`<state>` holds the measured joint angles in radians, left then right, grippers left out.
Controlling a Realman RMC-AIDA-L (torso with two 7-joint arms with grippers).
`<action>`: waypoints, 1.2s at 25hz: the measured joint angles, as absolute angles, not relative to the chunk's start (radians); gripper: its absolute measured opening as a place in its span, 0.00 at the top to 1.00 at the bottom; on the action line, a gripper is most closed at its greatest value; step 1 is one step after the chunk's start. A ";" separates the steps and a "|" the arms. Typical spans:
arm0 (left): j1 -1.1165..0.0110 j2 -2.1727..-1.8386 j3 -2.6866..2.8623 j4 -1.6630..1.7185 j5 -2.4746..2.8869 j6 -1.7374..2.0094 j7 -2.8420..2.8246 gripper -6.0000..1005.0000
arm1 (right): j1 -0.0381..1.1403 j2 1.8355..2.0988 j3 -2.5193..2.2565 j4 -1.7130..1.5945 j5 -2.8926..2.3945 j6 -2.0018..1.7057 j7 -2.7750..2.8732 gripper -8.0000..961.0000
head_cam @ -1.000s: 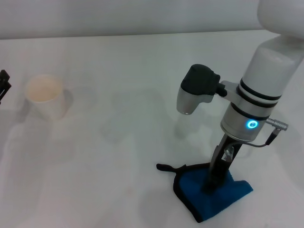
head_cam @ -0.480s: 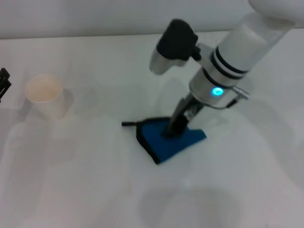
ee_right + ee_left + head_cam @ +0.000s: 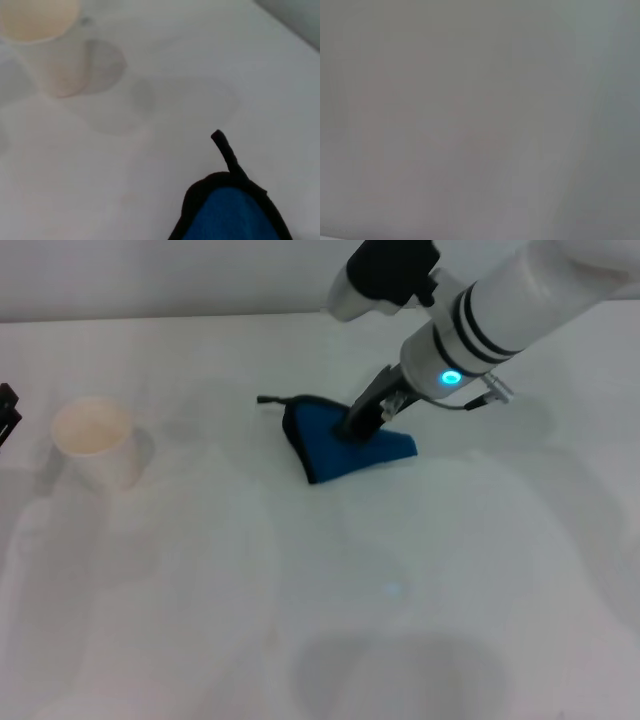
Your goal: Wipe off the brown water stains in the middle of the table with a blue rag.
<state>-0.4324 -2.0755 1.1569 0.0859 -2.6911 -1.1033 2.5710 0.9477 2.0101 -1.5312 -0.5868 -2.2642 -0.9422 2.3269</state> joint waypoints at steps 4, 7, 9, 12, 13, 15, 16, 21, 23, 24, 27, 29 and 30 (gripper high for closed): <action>-0.432 -2.075 1.157 0.086 -2.693 -1.107 2.571 0.12 | 0.946 2.005 -1.480 -0.581 -2.318 -0.940 2.327 0.92; -0.433 -2.075 1.157 0.086 -2.694 -1.110 2.571 0.12 | 0.948 2.006 -1.459 -0.566 -2.348 -0.947 2.327 0.92; -0.433 -2.075 1.157 0.086 -2.694 -1.110 2.571 0.12 | 0.953 2.006 -1.457 -0.547 -2.351 -0.945 2.327 0.92; -0.433 -2.075 1.155 0.086 -2.694 -1.109 2.571 0.12 | 0.950 2.009 -1.455 -0.539 -2.351 -0.939 2.327 0.92; -0.433 -2.075 1.155 0.086 -2.694 -1.109 2.571 0.12 | 0.947 2.010 -1.455 -0.541 -2.349 -0.941 2.327 0.91; -0.433 -2.075 1.155 0.086 -2.694 -1.111 2.571 0.12 | 0.945 2.014 -1.458 -0.543 -2.345 -0.945 2.327 0.89; -0.433 -2.075 1.155 0.086 -2.695 -1.111 2.571 0.12 | 0.945 2.015 -1.460 -0.543 -2.344 -0.947 2.327 0.88; -0.431 -2.075 1.155 0.088 -2.695 -1.112 2.571 0.12 | 0.935 2.017 -1.462 -0.548 -2.344 -0.943 2.327 0.82; -0.429 -2.075 1.155 0.089 -2.696 -1.112 2.571 0.12 | 0.919 2.017 -1.460 -0.568 -2.343 -0.939 2.326 0.80; -0.428 -2.075 1.155 0.090 -2.696 -1.112 2.571 0.12 | 0.907 2.018 -1.460 -0.585 -2.342 -0.937 2.326 0.79; -0.423 -2.075 1.155 0.097 -2.697 -1.112 2.571 0.12 | 0.854 2.020 -1.458 -0.673 -2.339 -0.934 2.325 0.75; -0.420 -2.075 1.155 0.098 -2.697 -1.112 2.570 0.12 | 0.816 2.018 -1.456 -0.736 -2.324 -0.933 2.324 0.71; -0.418 -2.075 1.155 0.098 -2.697 -1.112 2.569 0.12 | 0.795 2.016 -1.451 -0.769 -2.308 -0.932 2.323 0.68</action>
